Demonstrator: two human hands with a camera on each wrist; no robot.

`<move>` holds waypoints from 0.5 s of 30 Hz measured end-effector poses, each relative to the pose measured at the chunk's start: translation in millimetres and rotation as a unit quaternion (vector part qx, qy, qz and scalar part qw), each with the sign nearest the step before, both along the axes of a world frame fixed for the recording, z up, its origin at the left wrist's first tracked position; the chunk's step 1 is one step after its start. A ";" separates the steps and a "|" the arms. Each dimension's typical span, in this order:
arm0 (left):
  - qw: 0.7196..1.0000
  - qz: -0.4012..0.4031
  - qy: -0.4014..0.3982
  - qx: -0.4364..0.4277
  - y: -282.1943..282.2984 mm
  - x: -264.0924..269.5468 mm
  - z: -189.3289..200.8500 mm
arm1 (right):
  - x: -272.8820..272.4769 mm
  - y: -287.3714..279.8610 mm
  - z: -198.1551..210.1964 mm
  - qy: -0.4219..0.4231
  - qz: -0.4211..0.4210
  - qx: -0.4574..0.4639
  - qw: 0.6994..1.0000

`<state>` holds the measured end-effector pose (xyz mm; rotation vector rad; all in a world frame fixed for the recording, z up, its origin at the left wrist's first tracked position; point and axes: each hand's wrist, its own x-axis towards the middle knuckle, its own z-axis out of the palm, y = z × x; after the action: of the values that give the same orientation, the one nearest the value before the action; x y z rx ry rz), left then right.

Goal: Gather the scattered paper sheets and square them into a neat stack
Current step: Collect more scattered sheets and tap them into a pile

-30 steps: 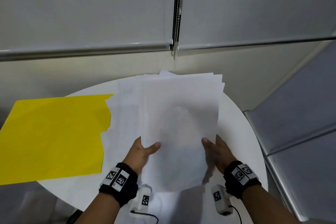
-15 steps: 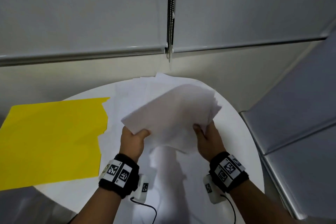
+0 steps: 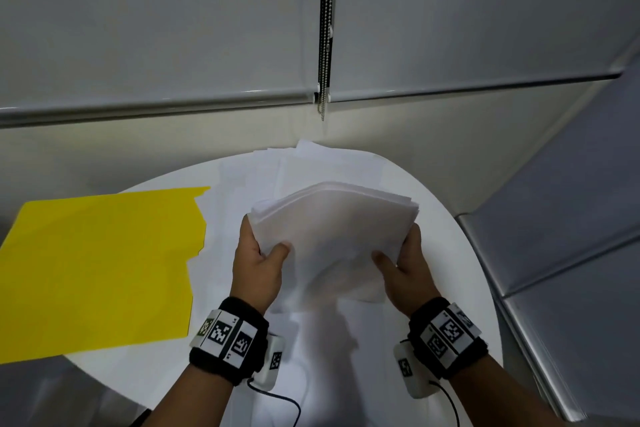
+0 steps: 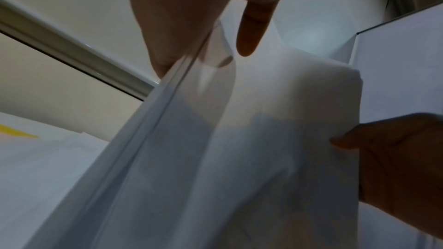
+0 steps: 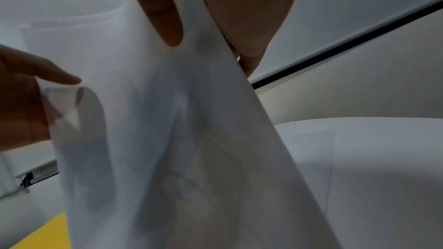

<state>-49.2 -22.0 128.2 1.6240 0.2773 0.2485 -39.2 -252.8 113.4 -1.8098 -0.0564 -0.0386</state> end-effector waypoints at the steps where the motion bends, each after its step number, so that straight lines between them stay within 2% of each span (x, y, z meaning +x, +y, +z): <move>1: 1.000 0.005 0.001 0.007 -2.4 0.4 2.1 | 0.2 1.6 -0.3 0.001 -0.011 -0.001 1.000; 5: 0.999 -0.007 -0.001 0.034 -6.2 -2.7 3.7 | -0.2 2.7 -4.5 -0.004 -0.060 -0.019 0.998; 10: 0.998 -0.042 0.010 0.047 -8.9 1.5 1.5 | 1.8 2.2 -10.1 0.067 -0.052 -0.036 0.996; 15: 0.999 -0.037 -0.003 0.027 -8.0 14.4 9.3 | 12.5 -0.7 1.6 0.024 -0.085 -0.042 0.995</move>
<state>-34.8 -30.0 137.5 1.6836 0.2063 0.2059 -26.7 -253.4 114.9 -1.8947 0.1321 -0.1159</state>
